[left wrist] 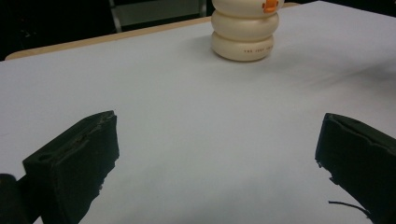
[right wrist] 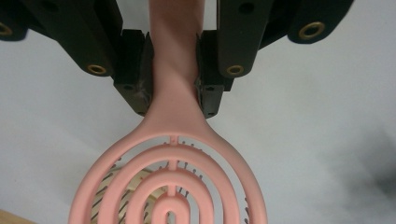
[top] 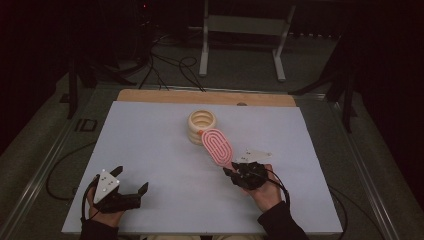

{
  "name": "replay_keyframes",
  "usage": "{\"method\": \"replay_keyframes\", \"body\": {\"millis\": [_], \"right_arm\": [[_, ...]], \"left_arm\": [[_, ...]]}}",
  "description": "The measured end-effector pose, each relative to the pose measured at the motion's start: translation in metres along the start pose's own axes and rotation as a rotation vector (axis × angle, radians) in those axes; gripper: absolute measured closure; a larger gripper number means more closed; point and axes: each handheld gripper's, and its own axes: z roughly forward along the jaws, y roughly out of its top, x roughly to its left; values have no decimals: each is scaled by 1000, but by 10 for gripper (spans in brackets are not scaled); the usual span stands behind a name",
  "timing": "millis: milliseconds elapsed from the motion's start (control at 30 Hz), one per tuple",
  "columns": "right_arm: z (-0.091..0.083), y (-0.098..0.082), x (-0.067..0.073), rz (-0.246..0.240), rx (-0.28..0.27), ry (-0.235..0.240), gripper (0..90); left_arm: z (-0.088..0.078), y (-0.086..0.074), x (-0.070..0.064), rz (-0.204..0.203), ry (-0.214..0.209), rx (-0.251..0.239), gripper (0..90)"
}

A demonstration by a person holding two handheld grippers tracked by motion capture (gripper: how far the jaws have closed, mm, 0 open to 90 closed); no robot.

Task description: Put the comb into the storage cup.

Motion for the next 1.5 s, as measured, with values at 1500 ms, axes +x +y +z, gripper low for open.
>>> {"method": "replay_keyframes", "body": {"millis": [1500], "right_arm": [[0, 10, 6, -41, -106, -9, 694]], "left_arm": [[11, 54, -11, -80, -129, -56, 3]]}}
